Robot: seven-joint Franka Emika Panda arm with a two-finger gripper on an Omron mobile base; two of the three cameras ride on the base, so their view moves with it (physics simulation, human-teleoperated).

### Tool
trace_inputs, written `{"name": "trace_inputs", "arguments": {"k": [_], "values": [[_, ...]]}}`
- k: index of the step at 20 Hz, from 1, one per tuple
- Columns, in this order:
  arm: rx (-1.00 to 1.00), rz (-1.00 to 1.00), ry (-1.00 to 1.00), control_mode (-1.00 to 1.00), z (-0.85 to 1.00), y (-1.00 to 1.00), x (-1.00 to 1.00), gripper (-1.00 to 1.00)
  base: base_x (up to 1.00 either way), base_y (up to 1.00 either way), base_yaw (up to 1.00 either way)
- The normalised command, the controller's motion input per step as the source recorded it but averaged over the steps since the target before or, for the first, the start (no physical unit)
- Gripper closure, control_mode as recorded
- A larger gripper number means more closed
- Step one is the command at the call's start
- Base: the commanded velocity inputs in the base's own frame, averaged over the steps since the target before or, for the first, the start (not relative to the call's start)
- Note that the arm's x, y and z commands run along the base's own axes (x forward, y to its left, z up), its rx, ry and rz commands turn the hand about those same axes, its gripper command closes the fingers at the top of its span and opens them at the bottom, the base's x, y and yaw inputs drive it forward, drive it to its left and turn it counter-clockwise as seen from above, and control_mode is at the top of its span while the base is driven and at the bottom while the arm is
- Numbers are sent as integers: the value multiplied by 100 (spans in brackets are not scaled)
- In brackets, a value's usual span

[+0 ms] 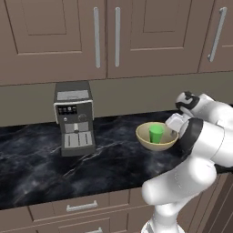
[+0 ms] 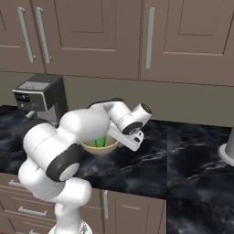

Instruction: Place the cup inside the bowl on the dining table and move the bowl to any counter.

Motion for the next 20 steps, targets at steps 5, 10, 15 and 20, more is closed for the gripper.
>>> {"name": "trace_inputs", "arguments": {"k": [5, 10, 15, 20], "values": [[0, 0, 0, -100, -9, 0, 11, 100, 0, 0, 0], [0, 0, 0, -100, -5, 0, 8, 100, 0, 0, 0], [-1, 0, 0, -100, -8, 0, 7, 100, 0, 0, 0], [-3, 0, 0, -100, -13, 0, 6, 100, 0, 0, 0]]}}
